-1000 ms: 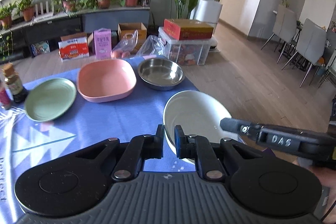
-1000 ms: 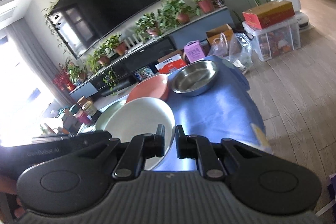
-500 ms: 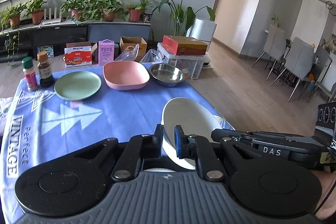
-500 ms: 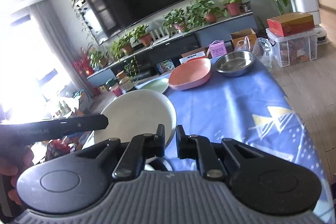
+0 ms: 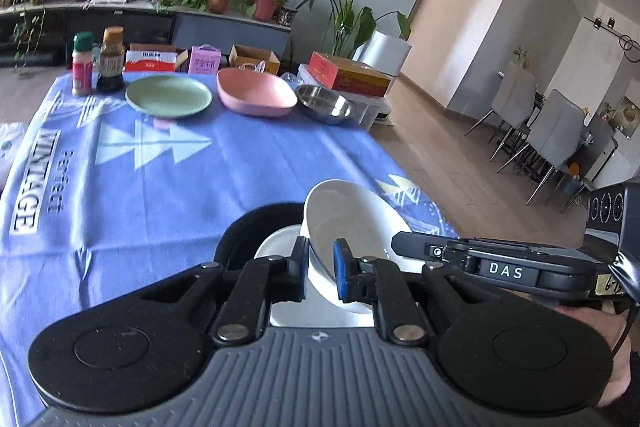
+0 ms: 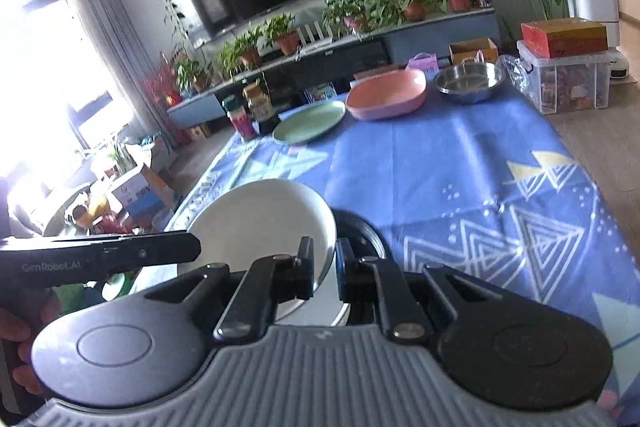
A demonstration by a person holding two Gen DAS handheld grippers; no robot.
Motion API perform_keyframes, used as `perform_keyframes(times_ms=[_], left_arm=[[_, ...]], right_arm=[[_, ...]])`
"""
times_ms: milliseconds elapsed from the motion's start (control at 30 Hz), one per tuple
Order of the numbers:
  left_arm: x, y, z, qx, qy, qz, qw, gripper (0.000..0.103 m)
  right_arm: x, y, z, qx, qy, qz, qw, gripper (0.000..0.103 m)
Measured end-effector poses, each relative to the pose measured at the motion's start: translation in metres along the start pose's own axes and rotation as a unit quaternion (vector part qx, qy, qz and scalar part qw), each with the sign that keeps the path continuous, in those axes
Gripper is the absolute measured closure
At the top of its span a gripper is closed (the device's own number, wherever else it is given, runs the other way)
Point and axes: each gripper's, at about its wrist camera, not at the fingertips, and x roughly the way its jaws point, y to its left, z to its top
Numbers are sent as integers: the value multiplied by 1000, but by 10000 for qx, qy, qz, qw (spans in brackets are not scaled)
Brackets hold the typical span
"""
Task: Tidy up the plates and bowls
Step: 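Carry the white plate with both grippers and lower it into the black bowl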
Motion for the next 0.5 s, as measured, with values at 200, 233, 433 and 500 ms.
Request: perform_keyframes(times_ms=[200, 233, 433, 500], left_arm=[[5, 14, -15, -171, 122, -40, 9998, 92], [6, 16, -16, -187, 141, -46, 9997, 92], [11, 23, -25, -279, 235, -119, 9993, 92], [12, 24, -27, -290, 253, -122, 9992, 92]], right_arm=[[7, 6, -14, -9, 151, -91, 9998, 91], [8, 7, -15, -31, 175, -116, 9998, 90], [8, 12, -17, -96, 202, -214, 9995, 88], [9, 14, -17, -120, 218, -240, 9994, 88]])
